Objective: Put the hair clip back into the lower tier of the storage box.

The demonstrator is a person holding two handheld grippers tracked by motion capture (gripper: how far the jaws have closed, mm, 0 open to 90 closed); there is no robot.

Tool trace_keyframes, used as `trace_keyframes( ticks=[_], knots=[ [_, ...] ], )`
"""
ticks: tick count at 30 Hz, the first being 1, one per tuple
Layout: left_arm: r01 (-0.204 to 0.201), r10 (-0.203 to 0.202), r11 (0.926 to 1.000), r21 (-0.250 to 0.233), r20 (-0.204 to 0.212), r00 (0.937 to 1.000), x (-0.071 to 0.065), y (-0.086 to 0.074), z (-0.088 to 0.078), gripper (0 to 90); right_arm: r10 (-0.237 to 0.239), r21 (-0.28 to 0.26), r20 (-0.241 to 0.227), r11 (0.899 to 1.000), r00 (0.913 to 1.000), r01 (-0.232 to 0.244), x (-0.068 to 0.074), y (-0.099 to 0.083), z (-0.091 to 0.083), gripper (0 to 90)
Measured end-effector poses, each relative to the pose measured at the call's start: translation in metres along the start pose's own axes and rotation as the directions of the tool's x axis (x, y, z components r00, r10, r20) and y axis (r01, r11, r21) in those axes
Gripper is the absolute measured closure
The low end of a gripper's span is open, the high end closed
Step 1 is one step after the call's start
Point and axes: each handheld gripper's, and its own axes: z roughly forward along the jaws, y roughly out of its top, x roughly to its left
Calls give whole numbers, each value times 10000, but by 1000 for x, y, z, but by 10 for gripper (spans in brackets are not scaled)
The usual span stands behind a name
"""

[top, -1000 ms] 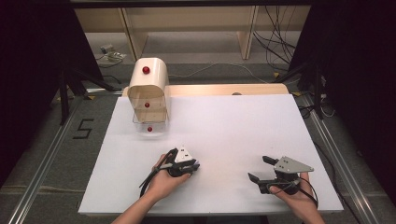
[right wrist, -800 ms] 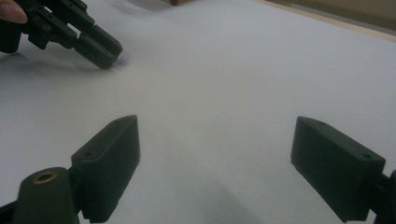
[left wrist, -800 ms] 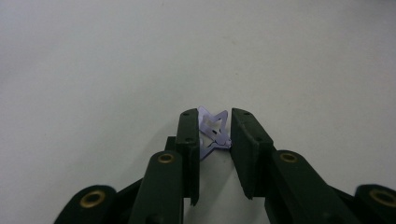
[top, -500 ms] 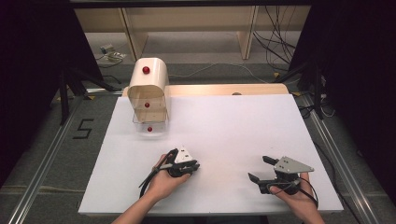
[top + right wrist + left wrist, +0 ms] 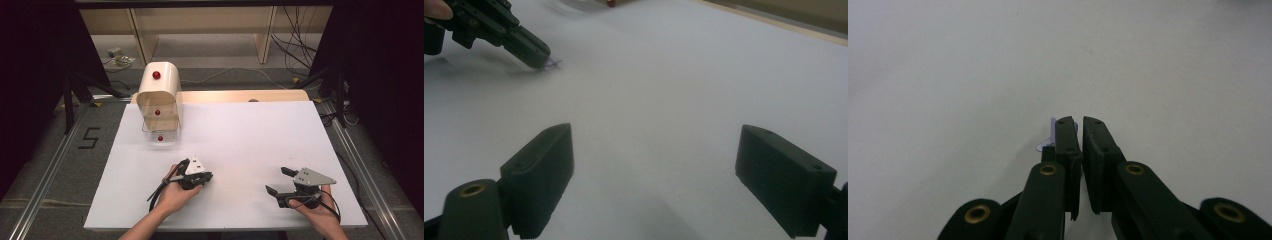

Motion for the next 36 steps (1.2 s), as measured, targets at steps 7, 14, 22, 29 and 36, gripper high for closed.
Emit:
trace_keyframes(
  ticks=[7, 14, 22, 29, 36],
  knots=[
    [-319, 318, 9995, -66, -233, 9992, -1, 1, -3, 880, 0, -31, -34, 10000, 10000, 0, 0, 0, 0, 164],
    [-242, 238, 9996, -140, -307, 9992, 1, 2, -6, 893, 4, 5, -35, 10000, 10000, -4, 1, 0, 0, 163],
    [-279, 273, 9995, -174, -316, 9991, 0, 3, -7, 894, -12, -15, -68, 10000, 10000, 12, 1, 0, 0, 164],
    [-321, 312, 9990, -302, -303, 9991, 0, 5, -9, 895, -4, -29, -52, 10000, 10000, 3, 1, 0, 0, 163],
    [-378, 361, 9983, -446, -396, 9986, 1, 6, -12, 895, -12, -20, -58, 10000, 10000, 12, 1, 0, 0, 163]
  ],
)
